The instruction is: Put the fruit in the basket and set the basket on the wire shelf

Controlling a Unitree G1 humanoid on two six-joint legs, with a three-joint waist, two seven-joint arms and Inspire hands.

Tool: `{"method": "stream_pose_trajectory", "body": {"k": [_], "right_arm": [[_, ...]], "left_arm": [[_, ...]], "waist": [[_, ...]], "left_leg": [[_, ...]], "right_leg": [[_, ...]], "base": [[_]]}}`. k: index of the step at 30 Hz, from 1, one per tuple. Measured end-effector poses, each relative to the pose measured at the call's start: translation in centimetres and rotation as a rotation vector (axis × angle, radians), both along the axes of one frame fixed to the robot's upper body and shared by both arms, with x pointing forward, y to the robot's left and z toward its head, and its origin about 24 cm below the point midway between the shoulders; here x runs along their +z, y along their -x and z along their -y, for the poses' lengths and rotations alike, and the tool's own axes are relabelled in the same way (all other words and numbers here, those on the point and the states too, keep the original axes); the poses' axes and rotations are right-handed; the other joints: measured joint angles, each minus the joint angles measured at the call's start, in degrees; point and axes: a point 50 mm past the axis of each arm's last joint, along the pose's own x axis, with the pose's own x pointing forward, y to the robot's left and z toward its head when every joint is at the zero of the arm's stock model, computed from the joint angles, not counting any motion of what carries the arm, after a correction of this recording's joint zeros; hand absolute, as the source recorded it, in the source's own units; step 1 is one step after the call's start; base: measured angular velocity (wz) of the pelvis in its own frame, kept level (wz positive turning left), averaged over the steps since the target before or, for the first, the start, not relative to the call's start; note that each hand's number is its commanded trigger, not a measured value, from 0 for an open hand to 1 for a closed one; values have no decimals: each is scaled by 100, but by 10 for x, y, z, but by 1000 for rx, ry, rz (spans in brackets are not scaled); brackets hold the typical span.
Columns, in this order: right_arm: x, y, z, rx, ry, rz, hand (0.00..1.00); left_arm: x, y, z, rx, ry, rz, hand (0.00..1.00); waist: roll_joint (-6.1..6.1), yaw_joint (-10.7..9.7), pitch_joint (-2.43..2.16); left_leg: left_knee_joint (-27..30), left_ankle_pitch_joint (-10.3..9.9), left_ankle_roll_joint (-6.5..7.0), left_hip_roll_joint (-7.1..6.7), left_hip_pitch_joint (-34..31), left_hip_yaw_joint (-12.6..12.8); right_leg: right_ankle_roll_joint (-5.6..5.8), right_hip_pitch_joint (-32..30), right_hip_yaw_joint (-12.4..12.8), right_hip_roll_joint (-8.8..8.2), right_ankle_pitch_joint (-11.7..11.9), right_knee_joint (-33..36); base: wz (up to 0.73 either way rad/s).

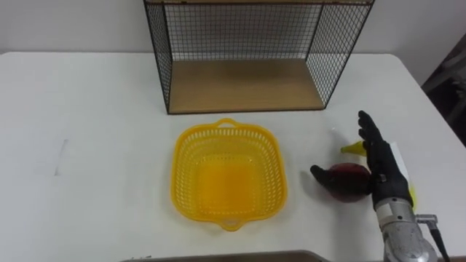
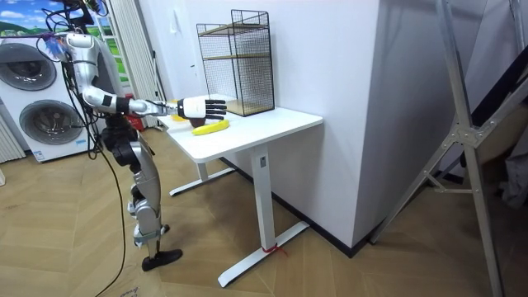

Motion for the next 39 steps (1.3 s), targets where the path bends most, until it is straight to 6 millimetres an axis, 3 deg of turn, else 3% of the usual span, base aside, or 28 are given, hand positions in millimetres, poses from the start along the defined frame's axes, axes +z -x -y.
{"method": "stream_pose_trajectory", "body": {"k": [5, 9, 39], "right_arm": [[-5, 2, 1, 9, 11, -9, 0], [-11, 5, 1, 35, 43, -27, 0], [-33, 10, 2, 15, 29, -92, 0]], "left_arm": [[0, -1, 0, -3, 1, 7, 0], [0, 0, 0, -4, 1, 5, 0], [1, 6, 0, -15, -9, -7, 0]], "waist": [[-45, -4, 6], [-76, -7, -15], [-23, -56, -60]], "left_leg": [[0, -1, -1, 0, -5, -2], [1, -1, -1, 0, 0, -3], [39, -37, 0, 3, 206, -118]], "right_leg": [[1, 1, -1, 0, -1, -3], [1, 11, -7, -2, 0, -8], [9, 285, -106, -5, 17, -124]], "base": [[0], [0], [1]]}}
